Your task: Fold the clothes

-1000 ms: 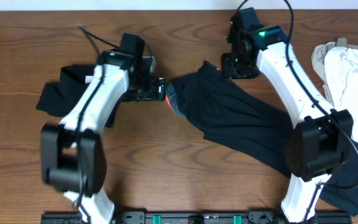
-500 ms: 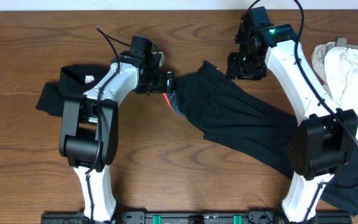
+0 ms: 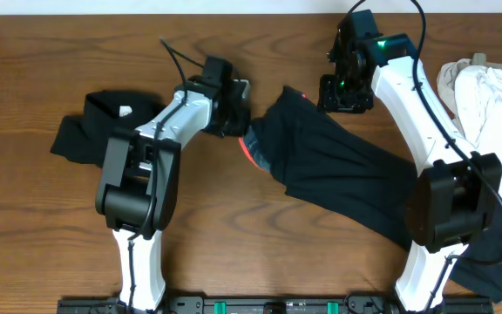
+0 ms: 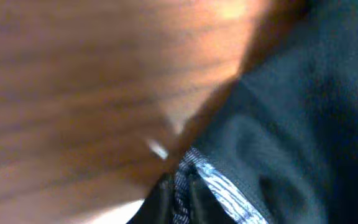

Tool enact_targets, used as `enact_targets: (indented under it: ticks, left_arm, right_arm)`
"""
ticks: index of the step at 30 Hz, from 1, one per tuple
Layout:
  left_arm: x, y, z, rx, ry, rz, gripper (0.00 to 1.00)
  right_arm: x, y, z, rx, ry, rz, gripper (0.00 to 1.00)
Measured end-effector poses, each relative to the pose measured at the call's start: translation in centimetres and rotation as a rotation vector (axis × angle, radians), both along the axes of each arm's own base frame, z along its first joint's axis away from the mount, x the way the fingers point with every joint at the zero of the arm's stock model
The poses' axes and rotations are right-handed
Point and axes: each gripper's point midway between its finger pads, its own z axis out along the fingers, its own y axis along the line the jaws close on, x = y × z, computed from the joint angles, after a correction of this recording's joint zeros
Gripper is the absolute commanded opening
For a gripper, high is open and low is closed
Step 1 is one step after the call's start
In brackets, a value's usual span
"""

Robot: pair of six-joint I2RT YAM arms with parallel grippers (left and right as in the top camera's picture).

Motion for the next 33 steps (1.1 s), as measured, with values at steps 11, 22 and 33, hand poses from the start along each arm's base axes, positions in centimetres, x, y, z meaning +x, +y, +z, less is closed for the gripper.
enact_targets:
  ticks: [11, 22, 33]
  left_arm:
    - [-1.1, 6.1, 6.6, 0.217, -0.024, 0.069, 0.06]
    - [-1.3, 10.8, 23.9, 0.248, -0.455, 0.164, 0.06]
    - [-1.4, 11.2, 24.2, 0.279, -0.475, 0.134, 0.06]
  right_arm:
    - [-0.7, -0.2, -0.1, -0.006, 0.030, 0.000, 0.42]
    - [-0.8, 0.3, -0.1, 0.019, 0.032, 0.024, 0.43]
    - [-1.2, -0.1, -0.2, -0.005, 0.043, 0.042, 0.58]
